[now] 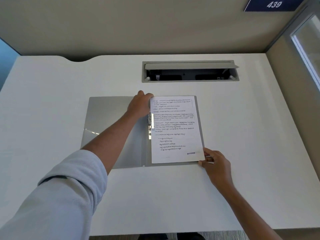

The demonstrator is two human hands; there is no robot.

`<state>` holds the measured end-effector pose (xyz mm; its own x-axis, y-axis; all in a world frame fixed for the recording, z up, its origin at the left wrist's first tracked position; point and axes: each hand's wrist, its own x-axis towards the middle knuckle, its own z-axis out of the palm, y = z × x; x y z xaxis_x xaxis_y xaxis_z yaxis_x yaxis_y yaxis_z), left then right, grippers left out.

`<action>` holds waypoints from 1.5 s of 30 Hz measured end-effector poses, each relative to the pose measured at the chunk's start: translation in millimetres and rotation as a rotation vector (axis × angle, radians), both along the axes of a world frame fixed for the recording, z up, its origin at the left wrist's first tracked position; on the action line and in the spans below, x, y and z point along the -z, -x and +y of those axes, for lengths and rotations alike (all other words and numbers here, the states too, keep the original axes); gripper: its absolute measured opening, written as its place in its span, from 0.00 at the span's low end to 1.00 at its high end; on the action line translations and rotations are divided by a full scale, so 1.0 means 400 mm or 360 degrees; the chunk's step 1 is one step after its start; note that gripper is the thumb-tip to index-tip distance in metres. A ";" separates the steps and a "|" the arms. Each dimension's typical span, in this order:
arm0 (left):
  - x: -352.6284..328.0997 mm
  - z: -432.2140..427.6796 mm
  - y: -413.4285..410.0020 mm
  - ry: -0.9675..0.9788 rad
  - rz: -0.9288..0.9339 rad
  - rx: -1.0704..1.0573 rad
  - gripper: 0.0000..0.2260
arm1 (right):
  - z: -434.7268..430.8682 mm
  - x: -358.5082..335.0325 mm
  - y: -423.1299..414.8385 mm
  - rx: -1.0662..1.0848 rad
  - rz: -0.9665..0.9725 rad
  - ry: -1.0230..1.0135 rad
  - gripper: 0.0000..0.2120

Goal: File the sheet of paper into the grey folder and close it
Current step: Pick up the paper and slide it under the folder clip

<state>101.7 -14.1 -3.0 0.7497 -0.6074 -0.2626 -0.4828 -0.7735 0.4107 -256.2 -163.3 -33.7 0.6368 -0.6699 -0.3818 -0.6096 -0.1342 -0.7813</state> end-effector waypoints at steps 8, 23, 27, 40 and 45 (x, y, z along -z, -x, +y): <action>0.002 -0.001 0.000 -0.0005 -0.0002 -0.0005 0.27 | 0.036 -0.021 -0.011 -0.0126 0.0071 0.0202 0.34; 0.006 0.000 -0.007 0.0014 -0.0002 -0.0013 0.27 | 0.095 0.007 -0.003 -0.0244 0.0182 0.0474 0.34; 0.006 0.000 -0.007 0.0018 -0.0003 -0.0012 0.27 | 0.095 0.007 -0.003 -0.0235 0.0168 0.0483 0.34; 0.006 0.000 -0.007 0.0016 -0.0020 -0.0011 0.24 | 0.090 0.003 -0.004 -0.0193 0.0190 0.0428 0.33; 0.004 0.000 -0.005 0.0018 -0.0024 -0.0002 0.23 | 0.091 0.001 -0.005 -0.0201 0.0193 0.0409 0.33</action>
